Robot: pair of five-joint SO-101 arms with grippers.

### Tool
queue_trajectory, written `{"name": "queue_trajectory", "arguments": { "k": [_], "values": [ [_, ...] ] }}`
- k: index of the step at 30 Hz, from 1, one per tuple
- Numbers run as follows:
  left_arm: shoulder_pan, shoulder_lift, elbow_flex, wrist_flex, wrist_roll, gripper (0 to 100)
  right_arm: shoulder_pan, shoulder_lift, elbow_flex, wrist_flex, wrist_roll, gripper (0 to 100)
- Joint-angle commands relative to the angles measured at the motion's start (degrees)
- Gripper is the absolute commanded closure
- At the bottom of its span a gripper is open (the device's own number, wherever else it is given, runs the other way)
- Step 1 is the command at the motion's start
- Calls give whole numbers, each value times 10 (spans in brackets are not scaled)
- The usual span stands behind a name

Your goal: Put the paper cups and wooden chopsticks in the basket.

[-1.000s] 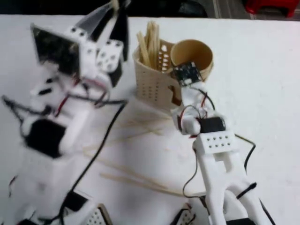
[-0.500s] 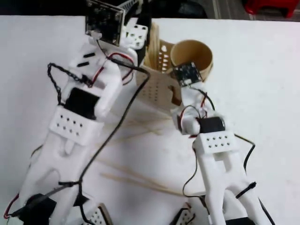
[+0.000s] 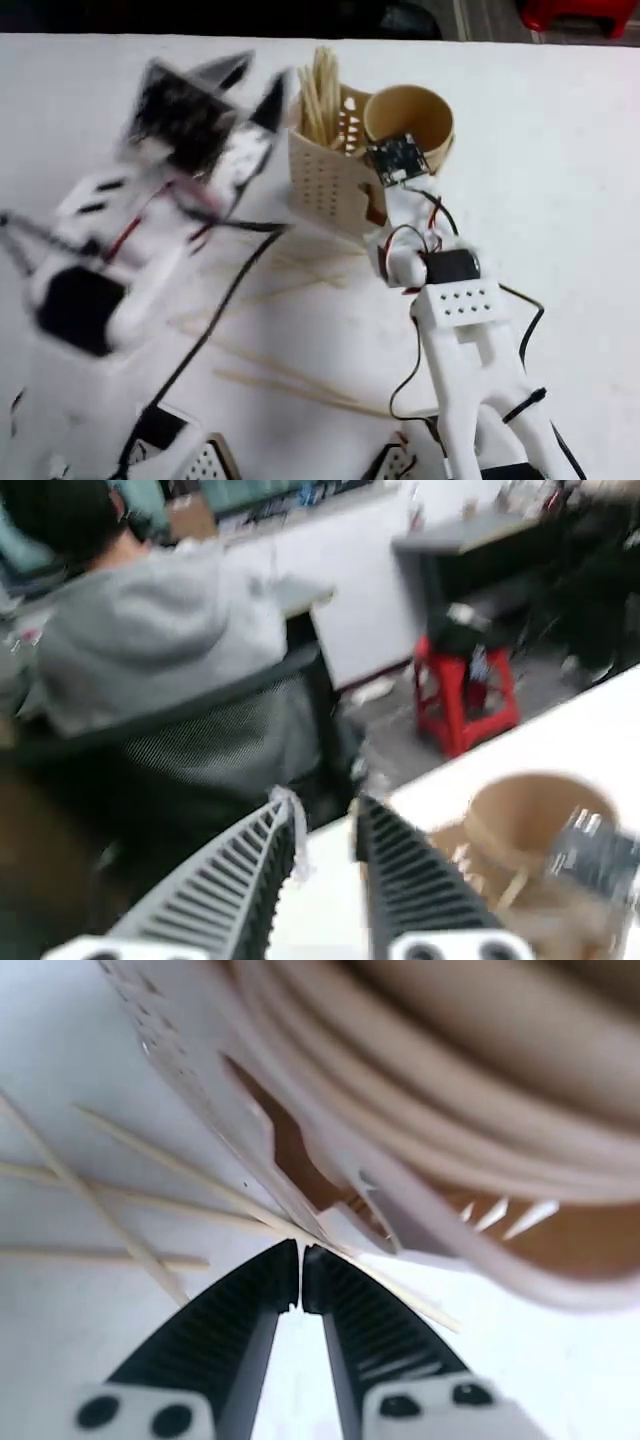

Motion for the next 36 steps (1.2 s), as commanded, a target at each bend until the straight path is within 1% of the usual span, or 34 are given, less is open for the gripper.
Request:
{"name": "queue_trajectory", "arguments": {
  "k": [1,3,7,10,14,16,20,23,26,28,30,36],
  "values": [
    [-78,-87,-7,113,-12,980,4,-17,-4,-7,6,980],
    [-118,-125,31,131,-8,972,3,-17,-5,-7,7,980],
    [-189,-220,156,129,-8,976,7,-34,-6,-8,7,980],
    [-233,-301,265,103,-2,976,7,-79,-3,-4,7,980],
    [-301,-394,416,58,46,976,3,-152,-3,23,9,978],
    [-325,-426,489,36,52,976,-5,-189,-4,38,24,978],
    [-356,-458,620,-15,54,976,-69,-239,-6,75,91,978],
    [-370,-471,697,-62,54,976,-132,-245,-7,92,113,978],
    [-388,-482,735,-94,54,976,-183,-219,-18,94,134,978],
    [-396,-490,748,-97,54,976,-203,-176,-42,96,142,978],
    [-396,-498,758,-96,54,976,-218,-114,-84,113,150,977],
    [-396,-521,785,-98,48,976,-269,127,-240,184,217,966]
  ]
}}
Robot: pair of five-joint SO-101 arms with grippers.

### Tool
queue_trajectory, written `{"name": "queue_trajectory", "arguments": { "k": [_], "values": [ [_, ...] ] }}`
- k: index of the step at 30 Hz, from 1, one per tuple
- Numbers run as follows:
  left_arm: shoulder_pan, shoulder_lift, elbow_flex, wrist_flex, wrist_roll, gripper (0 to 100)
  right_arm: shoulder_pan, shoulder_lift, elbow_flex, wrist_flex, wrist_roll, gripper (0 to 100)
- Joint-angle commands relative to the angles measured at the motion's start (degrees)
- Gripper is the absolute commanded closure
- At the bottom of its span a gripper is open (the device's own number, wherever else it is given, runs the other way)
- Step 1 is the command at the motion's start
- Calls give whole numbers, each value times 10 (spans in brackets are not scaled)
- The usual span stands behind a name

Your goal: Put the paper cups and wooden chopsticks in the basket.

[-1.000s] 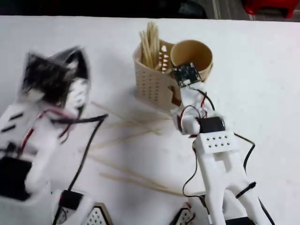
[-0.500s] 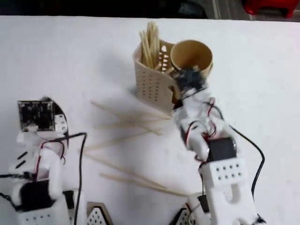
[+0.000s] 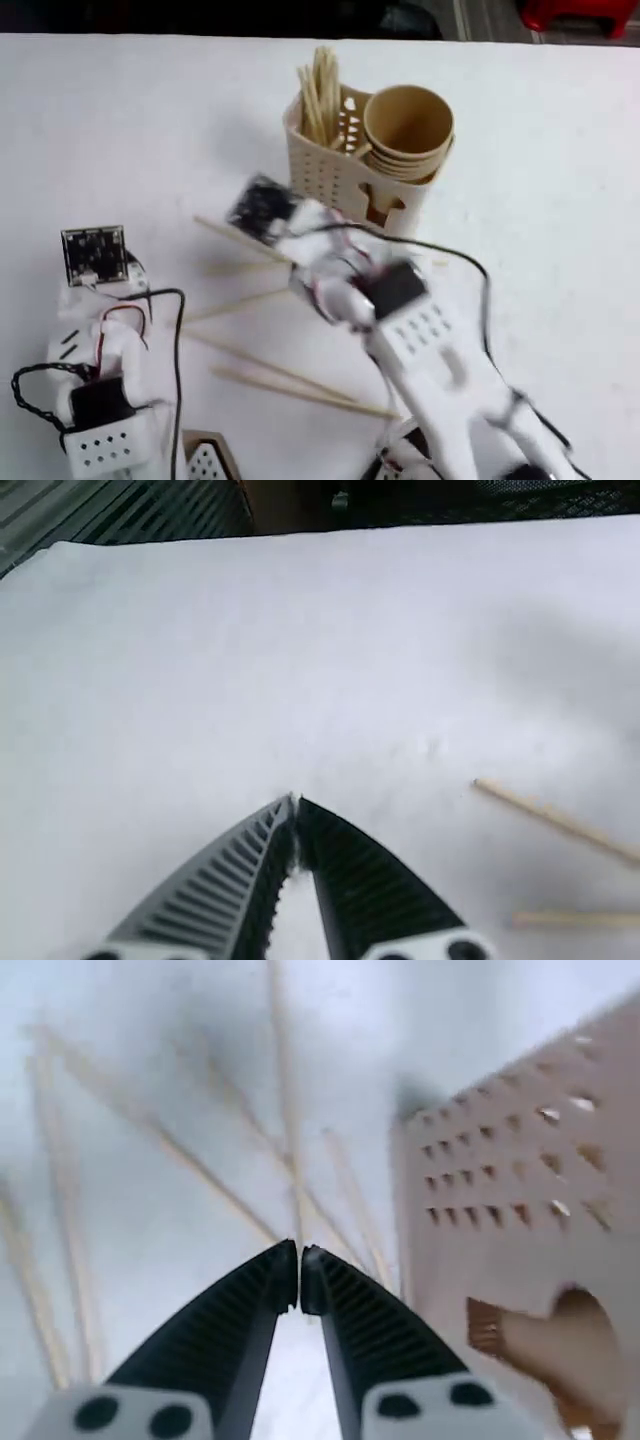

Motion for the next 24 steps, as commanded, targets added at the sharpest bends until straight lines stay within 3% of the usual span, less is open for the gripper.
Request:
{"name": "queue_trajectory", "arguments": {
  "k": [1,9,24],
  "values": [
    [-5,-23,7,-19,3,976,-22,139,-104,27,35,951],
    [-5,-50,25,-17,3,976,-19,371,-229,26,83,810],
    [-5,-76,42,-16,3,976,18,592,-369,25,105,808]
  ]
}}
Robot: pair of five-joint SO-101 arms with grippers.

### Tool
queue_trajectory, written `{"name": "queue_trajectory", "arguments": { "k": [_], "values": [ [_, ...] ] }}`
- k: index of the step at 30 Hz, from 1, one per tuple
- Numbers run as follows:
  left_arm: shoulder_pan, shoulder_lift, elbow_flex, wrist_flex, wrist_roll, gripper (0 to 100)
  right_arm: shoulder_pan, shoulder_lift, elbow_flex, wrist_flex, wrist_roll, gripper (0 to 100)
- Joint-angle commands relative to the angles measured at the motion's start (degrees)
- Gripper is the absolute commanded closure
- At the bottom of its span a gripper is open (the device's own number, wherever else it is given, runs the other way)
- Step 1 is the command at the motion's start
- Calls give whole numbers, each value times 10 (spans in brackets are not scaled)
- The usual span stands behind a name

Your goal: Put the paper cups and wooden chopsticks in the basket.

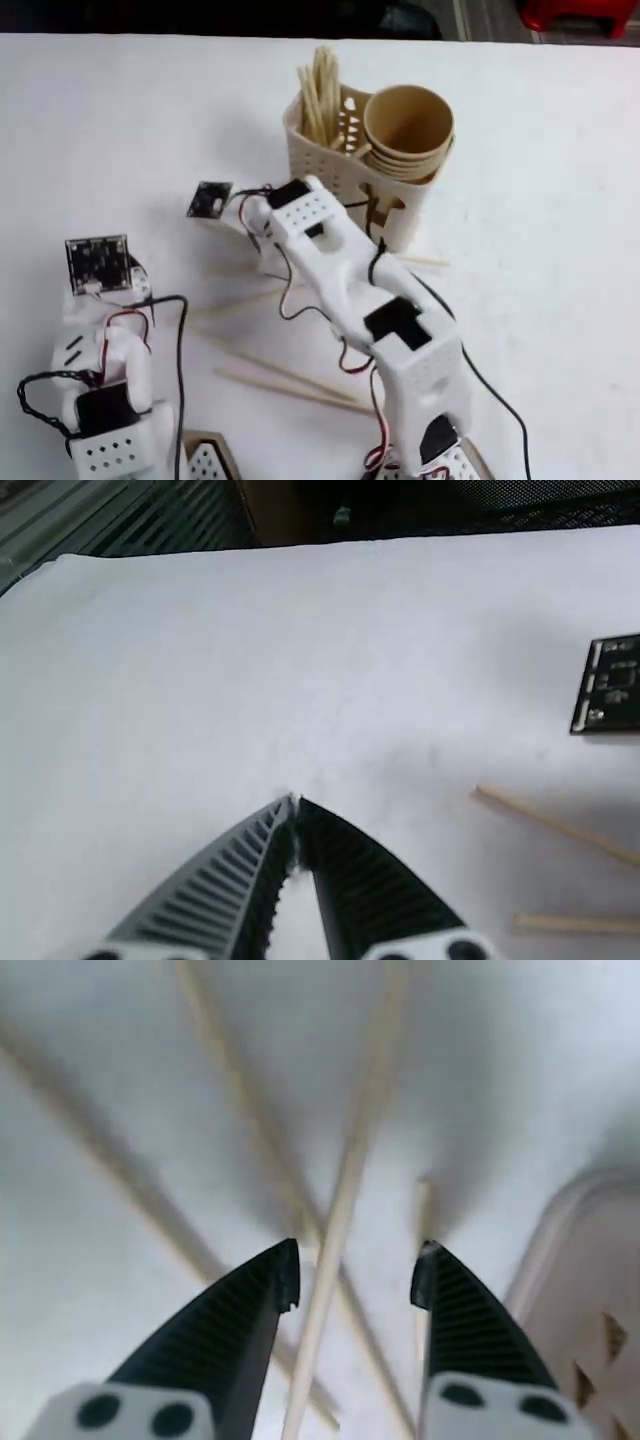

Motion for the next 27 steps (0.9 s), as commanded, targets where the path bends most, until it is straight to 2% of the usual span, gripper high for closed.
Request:
{"name": "queue_trajectory", "arguments": {
  "k": [1,4,7,19,27],
  "values": [
    [-5,-16,4,-16,3,976,7,19,-28,1,6,808],
    [-5,-24,5,-15,3,976,4,41,-36,3,23,848],
    [-5,-26,6,-15,3,976,0,50,-49,11,37,980],
    [-5,-26,11,-18,2,976,-15,13,-84,74,32,981],
    [-5,-26,11,-18,2,976,-18,-110,-97,86,-45,981]
  ]
}}
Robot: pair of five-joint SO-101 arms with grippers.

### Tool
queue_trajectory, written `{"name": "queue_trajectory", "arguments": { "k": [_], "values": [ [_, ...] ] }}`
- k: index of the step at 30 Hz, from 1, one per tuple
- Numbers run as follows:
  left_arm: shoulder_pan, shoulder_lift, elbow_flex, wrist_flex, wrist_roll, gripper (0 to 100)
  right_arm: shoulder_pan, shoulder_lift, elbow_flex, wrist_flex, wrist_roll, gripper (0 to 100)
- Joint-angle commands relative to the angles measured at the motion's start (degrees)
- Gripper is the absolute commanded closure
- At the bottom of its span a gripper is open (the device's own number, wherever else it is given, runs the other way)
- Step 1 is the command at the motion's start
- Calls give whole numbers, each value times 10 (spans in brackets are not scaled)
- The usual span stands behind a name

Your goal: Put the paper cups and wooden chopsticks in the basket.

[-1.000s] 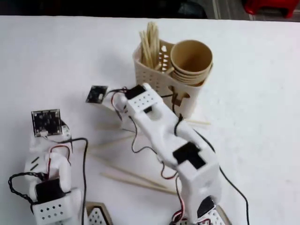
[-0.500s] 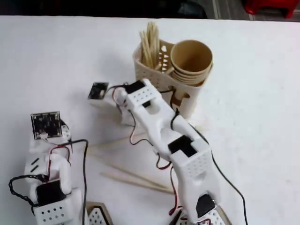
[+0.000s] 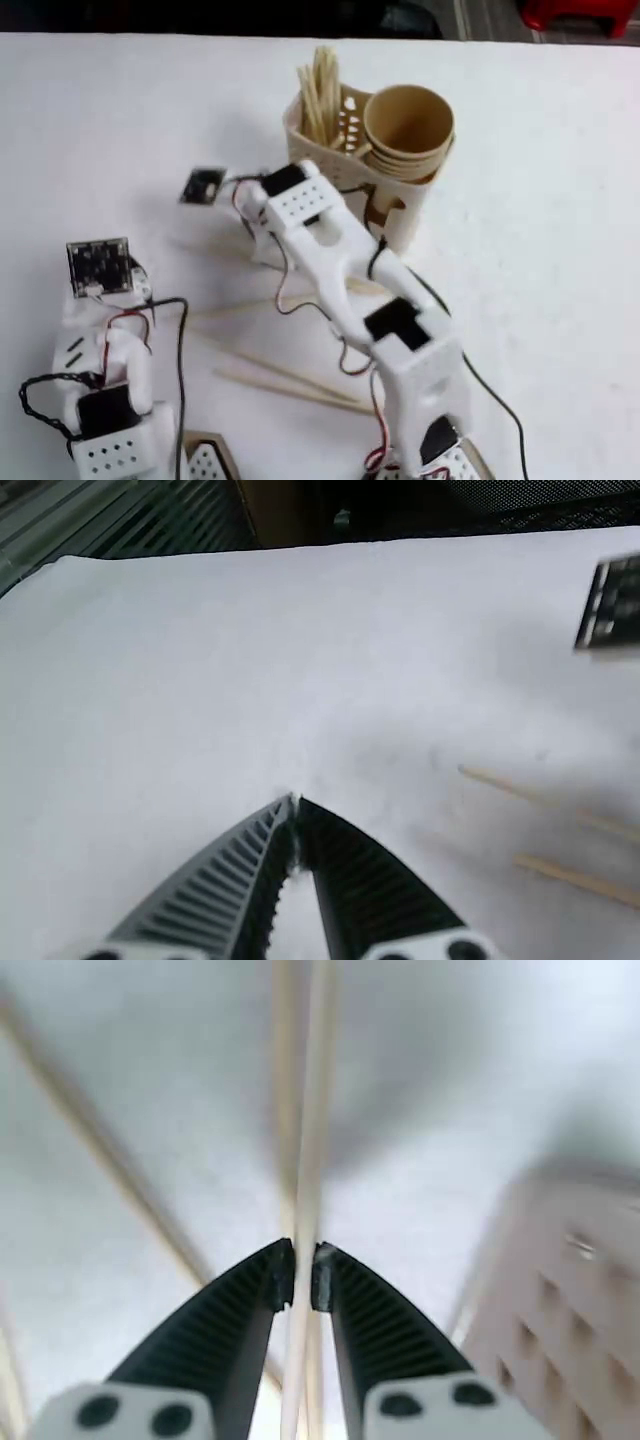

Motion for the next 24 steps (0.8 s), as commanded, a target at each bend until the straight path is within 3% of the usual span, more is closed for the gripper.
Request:
{"name": "queue_trajectory", "arguments": {
  "k": [1,11,18,24],
  "values": [
    [-5,-6,-4,-18,2,976,-12,-87,-23,7,-31,981],
    [-5,-6,-4,-18,2,976,-13,-245,-27,7,-75,981],
    [-5,-6,-4,-18,2,976,-3,-393,-70,-103,-183,981],
    [-5,-6,-4,-18,2,976,12,-442,-66,-212,-188,981]
  ]
}}
